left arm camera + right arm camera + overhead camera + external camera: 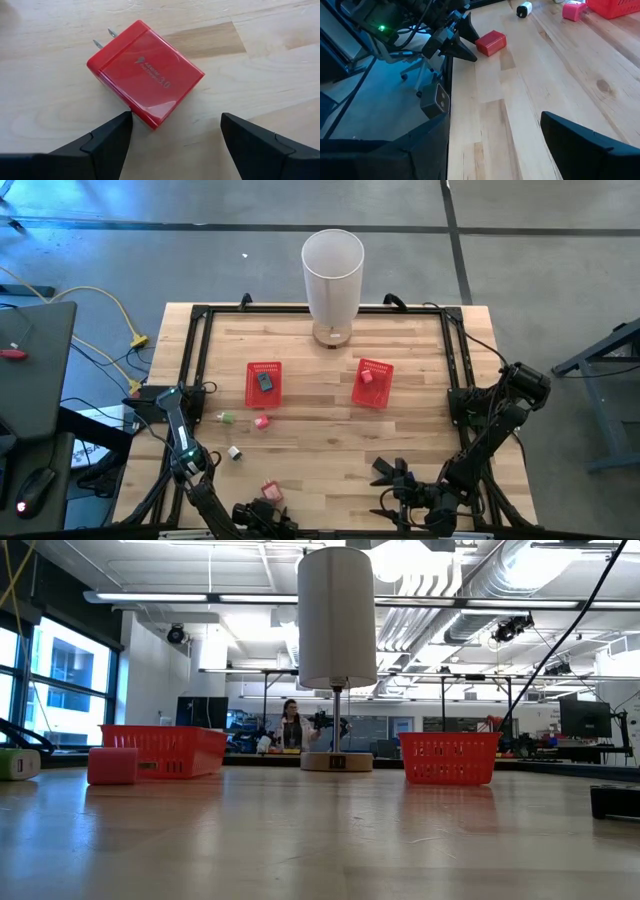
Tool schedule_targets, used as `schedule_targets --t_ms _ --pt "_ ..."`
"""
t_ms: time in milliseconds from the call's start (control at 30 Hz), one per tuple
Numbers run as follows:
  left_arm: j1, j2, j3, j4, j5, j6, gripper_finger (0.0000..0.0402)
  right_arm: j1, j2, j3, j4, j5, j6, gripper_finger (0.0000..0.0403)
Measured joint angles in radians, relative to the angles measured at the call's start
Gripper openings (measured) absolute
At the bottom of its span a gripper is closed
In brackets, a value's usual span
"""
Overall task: Pick & Place Office items
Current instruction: Put the red charger adapter into the right red bin
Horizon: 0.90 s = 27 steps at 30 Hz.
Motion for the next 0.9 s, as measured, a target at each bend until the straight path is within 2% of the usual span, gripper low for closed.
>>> schedule_targets --t_ms 467,900 --pt "0.0 -0.001 0.0 0.002 0.008 -0.011 0.0297 -0.003 0.0 0.0 0.0 -0.233 0.0 0.0301" --pt "0.0 -0.001 0.0 0.008 0.008 0.019 0.0297 -0.003 0.0 0.0 0.0 -0.255 0.0 0.0301"
